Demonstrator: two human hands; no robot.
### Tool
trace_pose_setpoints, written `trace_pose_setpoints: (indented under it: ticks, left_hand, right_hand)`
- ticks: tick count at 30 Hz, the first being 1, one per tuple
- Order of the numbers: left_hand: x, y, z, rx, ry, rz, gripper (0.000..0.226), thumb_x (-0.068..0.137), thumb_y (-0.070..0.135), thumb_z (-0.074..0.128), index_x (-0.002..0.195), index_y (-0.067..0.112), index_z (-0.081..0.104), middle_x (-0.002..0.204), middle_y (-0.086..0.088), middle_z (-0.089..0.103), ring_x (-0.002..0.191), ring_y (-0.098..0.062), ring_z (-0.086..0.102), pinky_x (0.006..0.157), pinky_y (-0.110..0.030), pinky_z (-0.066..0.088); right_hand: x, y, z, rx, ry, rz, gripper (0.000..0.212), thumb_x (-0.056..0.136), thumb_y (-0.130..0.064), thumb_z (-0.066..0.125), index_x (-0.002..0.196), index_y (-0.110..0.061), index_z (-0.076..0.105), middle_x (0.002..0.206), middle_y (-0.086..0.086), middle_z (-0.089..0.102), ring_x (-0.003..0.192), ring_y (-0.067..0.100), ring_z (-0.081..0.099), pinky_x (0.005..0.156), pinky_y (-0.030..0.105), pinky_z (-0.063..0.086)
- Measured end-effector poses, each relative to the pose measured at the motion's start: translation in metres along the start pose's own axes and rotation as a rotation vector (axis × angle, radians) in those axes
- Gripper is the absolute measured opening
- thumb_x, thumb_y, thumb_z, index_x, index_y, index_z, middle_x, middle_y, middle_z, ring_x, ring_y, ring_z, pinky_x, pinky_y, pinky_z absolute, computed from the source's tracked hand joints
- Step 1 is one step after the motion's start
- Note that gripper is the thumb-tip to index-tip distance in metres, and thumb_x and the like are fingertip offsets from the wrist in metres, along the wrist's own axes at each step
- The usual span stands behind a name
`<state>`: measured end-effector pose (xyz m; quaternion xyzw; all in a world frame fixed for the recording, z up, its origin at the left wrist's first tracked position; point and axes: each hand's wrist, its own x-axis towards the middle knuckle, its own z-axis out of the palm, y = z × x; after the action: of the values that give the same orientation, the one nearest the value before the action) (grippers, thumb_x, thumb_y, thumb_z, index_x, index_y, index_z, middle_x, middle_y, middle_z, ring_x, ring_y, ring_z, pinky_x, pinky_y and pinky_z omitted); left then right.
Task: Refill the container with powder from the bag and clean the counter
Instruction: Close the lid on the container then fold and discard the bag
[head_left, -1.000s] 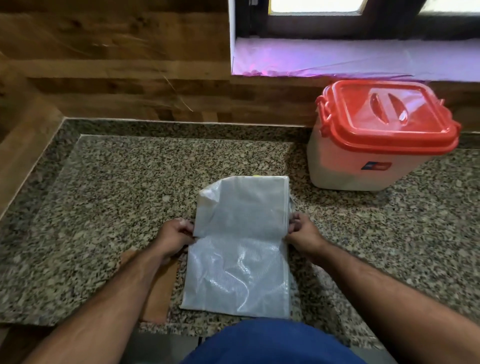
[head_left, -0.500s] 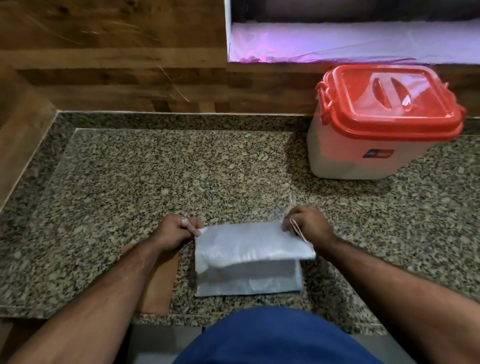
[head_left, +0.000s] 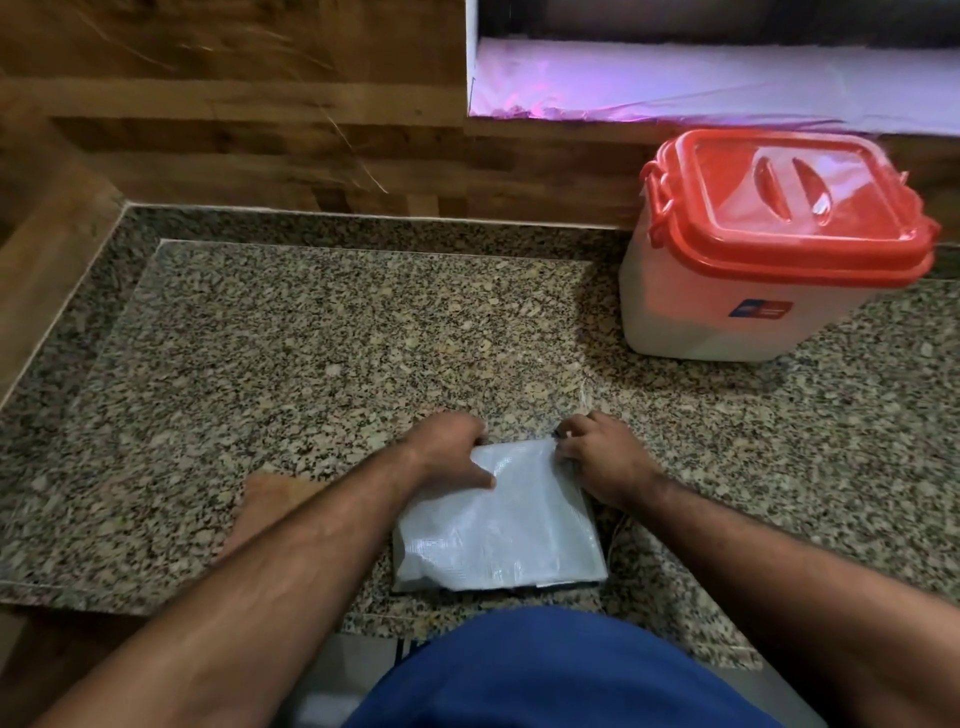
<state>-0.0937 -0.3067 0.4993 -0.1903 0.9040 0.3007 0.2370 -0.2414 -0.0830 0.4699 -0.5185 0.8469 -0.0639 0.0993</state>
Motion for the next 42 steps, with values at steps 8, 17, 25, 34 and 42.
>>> trace_pose_setpoints:
  ticks: [8, 17, 25, 34, 42]
  left_hand:
    - [0.001, 0.009, -0.002, -0.196, -0.131, -0.160, 0.020, 0.093, 0.022, 0.080, 0.108, 0.024, 0.068, 0.106, -0.001, 0.075, 0.089, -0.020, 0.077, 0.076, -0.037, 0.068]
    - [-0.015, -0.051, -0.039, -1.044, -0.234, -0.058, 0.049, 0.093, 0.005, 0.080, 0.139, 0.012, 0.064, 0.133, -0.018, 0.075, 0.123, -0.042, 0.072, 0.106, -0.065, 0.056]
    - [-0.018, -0.037, -0.014, -1.449, 0.094, -0.098, 0.046, 0.098, 0.003, 0.073, 0.140, 0.010, 0.058, 0.134, -0.021, 0.074, 0.118, -0.042, 0.075, 0.098, -0.067, 0.059]
    - [-0.030, -0.052, -0.015, -1.321, -0.072, -0.008, 0.056, 0.097, -0.011, 0.065, 0.143, 0.019, 0.059, 0.138, -0.011, 0.074, 0.130, -0.029, 0.070, 0.103, -0.054, 0.058]
    - [-0.033, -0.047, -0.013, -1.521, 0.047, -0.126, 0.013, 0.087, -0.002, 0.073, 0.096, 0.006, 0.077, 0.107, -0.019, 0.080, 0.088, -0.030, 0.080, 0.073, -0.047, 0.068]
  right_hand:
    - [-0.016, -0.001, 0.002, 0.322, 0.060, 0.228, 0.029, 0.101, -0.020, 0.064, 0.123, -0.031, 0.079, 0.147, -0.002, 0.060, 0.129, 0.020, 0.054, 0.109, 0.044, 0.050]
    - [-0.006, -0.016, -0.013, 1.424, 0.139, 0.873, 0.087, 0.090, -0.088, 0.048, 0.142, -0.019, 0.059, 0.143, 0.016, 0.065, 0.118, 0.034, 0.068, 0.098, 0.055, 0.057]
    - [0.015, -0.038, -0.036, 1.602, -0.142, 0.623, 0.061, 0.083, 0.014, 0.077, 0.136, -0.012, 0.060, 0.125, 0.015, 0.078, 0.108, 0.033, 0.078, 0.092, 0.050, 0.065]
    - [0.031, -0.011, -0.045, 1.577, -0.145, 0.576, 0.061, 0.085, 0.024, 0.064, 0.135, -0.012, 0.067, 0.128, 0.024, 0.074, 0.117, 0.046, 0.072, 0.106, 0.070, 0.051]
    - [0.031, -0.027, -0.052, 1.719, -0.028, 0.603, 0.035, 0.100, 0.010, 0.050, 0.124, 0.005, 0.074, 0.134, 0.037, 0.066, 0.109, 0.041, 0.068, 0.096, 0.052, 0.062]
